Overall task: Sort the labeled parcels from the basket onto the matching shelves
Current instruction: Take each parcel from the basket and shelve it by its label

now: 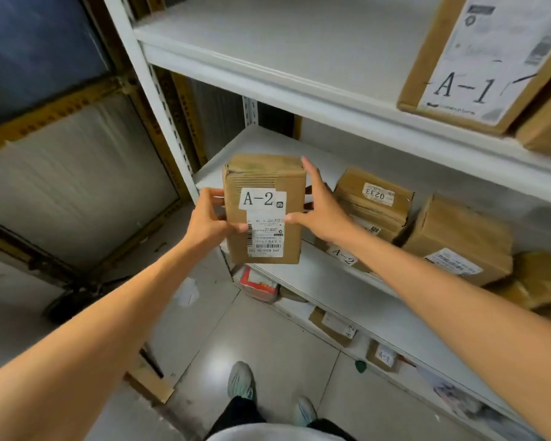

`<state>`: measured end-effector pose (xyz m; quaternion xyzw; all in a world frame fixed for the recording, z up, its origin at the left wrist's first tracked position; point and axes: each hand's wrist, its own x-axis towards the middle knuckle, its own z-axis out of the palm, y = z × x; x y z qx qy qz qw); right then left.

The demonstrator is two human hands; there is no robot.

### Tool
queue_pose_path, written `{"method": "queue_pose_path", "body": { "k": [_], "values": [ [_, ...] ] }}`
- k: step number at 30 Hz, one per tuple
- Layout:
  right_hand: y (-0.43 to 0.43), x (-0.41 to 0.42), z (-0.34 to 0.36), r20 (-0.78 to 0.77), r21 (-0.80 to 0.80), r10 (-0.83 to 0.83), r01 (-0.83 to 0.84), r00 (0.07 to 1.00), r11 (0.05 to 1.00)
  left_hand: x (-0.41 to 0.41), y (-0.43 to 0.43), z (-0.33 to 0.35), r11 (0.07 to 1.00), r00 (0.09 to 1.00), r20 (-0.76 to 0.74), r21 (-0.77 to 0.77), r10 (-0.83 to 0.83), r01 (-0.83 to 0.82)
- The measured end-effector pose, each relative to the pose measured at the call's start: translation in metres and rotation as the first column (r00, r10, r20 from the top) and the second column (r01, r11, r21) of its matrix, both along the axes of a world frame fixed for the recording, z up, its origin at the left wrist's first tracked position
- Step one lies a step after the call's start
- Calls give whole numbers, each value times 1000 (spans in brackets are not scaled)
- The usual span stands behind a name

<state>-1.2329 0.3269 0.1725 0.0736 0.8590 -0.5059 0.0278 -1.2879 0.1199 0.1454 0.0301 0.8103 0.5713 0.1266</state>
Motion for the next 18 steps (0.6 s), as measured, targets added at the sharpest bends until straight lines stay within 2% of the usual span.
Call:
{"method": "queue_pose_path", "body": {
  "k": [4, 7, 11, 14, 18],
  "values": [
    [-6, -19, 10, -33, 283, -127, 131, 991, 950, -43, 0, -5, 990, 989, -55, -25, -138, 136],
    [-16, -30, 10, -64, 345, -183, 193, 981, 918, -69, 7, -19, 986, 984, -66, -16, -166, 166],
    [-31, -40, -2, -22, 492, -163, 152, 986, 857, -89, 21, -41, 981, 981, -41, 34, -191, 193],
    [-33, -46, -11, -14, 670, -156, 125, 988, 732, -100, 31, -49, 962, 965, -18, 73, -261, 261],
    [-30, -47, -10, 26, 734, -98, 48, 995, 678, -109, 43, -47, 928, 929, -8, 53, -369, 369]
  ]
}}
